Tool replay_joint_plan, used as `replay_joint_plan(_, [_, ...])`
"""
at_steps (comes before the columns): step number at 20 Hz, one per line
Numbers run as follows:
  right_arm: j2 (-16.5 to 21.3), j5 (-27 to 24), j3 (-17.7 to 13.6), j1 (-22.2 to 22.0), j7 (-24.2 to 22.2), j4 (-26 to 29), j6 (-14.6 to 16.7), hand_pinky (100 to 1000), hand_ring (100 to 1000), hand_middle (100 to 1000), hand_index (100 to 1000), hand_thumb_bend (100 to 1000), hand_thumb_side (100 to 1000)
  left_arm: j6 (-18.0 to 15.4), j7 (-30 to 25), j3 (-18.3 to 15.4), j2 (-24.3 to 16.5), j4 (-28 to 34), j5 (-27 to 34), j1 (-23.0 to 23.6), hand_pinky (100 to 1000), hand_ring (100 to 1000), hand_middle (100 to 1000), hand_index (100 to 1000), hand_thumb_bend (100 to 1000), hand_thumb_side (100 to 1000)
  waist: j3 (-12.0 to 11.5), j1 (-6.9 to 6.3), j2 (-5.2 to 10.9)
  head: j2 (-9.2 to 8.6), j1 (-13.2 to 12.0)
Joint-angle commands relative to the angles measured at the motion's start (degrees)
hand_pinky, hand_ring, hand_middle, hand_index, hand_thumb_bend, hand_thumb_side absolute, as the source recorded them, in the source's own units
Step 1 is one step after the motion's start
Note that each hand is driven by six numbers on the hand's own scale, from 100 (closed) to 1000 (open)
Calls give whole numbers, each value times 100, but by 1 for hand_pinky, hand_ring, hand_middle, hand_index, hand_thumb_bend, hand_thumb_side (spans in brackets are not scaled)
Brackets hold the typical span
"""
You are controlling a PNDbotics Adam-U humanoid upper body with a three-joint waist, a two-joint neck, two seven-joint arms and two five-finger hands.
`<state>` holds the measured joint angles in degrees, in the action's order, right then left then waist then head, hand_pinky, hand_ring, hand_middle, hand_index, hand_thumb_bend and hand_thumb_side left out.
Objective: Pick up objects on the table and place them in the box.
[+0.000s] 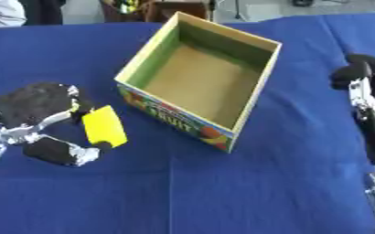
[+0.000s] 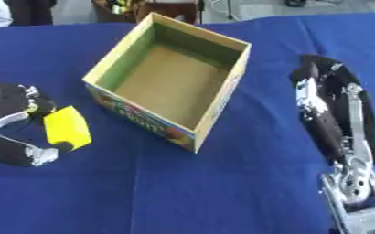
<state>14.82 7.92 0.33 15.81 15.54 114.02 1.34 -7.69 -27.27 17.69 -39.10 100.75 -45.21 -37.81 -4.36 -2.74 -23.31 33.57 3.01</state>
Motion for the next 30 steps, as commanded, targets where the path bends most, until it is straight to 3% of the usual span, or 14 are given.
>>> replay_joint_plan(1, [79, 7, -47, 18, 31, 57, 5, 656, 643, 566, 742, 100, 610, 154, 9, -311, -230, 368, 240, -127, 164, 351, 338, 515, 100, 397, -13, -8, 165, -84, 18])
replay_joint_plan(7, [113, 5, -48, -15, 35, 57, 8, 656, 643, 566, 742, 100, 610, 400, -32, -553, -320, 732, 561, -468, 147, 342, 335, 504, 100, 252, -4, -57, 201, -79, 17])
replay_joint_plan(11, [148, -1, -27, -39, 15, 57, 19, 656, 643, 566, 742, 100, 611, 483, -99, -556, -222, 653, 670, -962, 142, 340, 334, 497, 100, 244, 35, -105, 226, -93, -27])
replay_joint_plan(17, [173, -2, 11, -49, -30, 57, 16, 657, 643, 566, 743, 100, 612, 588, -44, -595, 185, -21, 774, -1722, 117, 325, 322, 471, 100, 248, 138, -180, 232, -142, -124])
replay_joint_plan(23, [203, -17, 68, 13, -93, 57, 37, 658, 643, 566, 743, 100, 611, 803, 115, -506, 795, -850, 394, -2477, 101, 316, 314, 456, 100, 252, 340, -254, 182, -233, -267])
replay_joint_plan(30, [197, -52, 168, 151, -204, 57, 68, 659, 644, 566, 743, 100, 613, 628, 570, -461, 1475, -1823, -164, -3032, 100, 299, 295, 435, 100, 258, 631, -323, 58, -309, -455])
